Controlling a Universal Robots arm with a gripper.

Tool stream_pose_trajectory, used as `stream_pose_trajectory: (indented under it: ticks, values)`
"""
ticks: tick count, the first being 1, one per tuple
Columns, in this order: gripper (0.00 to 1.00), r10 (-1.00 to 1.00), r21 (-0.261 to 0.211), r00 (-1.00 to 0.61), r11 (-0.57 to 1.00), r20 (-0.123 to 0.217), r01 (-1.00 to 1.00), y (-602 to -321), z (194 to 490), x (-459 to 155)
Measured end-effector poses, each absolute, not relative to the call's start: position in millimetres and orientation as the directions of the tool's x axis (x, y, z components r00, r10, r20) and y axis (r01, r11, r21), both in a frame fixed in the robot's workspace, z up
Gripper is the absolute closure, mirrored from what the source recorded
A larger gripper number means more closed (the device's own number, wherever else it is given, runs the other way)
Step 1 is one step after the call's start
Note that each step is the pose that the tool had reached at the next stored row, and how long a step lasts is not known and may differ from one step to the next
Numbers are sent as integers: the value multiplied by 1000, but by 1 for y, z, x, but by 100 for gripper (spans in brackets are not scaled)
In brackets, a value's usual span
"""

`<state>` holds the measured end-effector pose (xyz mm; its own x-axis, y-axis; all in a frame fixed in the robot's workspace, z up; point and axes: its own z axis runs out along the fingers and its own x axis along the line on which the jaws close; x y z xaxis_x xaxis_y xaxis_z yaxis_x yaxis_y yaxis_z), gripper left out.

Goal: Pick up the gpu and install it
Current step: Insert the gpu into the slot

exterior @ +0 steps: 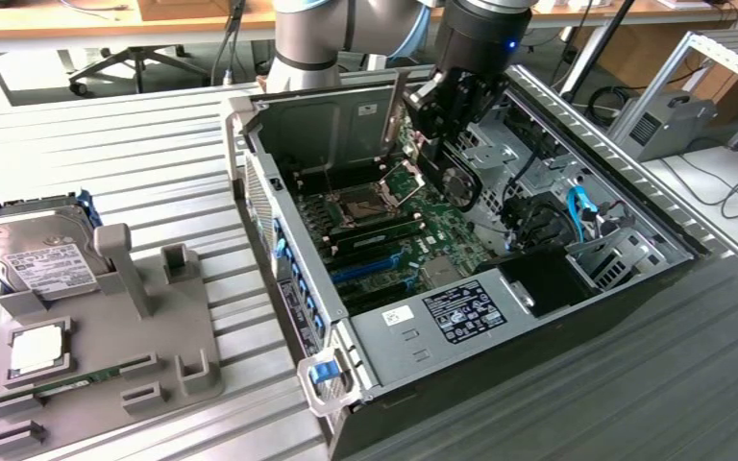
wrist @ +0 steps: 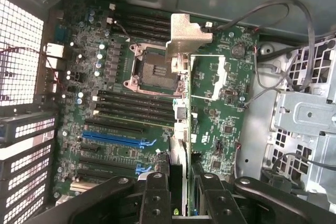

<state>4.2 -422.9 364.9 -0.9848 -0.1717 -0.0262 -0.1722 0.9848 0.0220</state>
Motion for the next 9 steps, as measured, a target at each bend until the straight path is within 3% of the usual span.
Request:
stream_pose_trajectory:
  ticks: [9]
  values:
    - [74, -189, 22, -982, 982, -26, -190, -423, 365, 4]
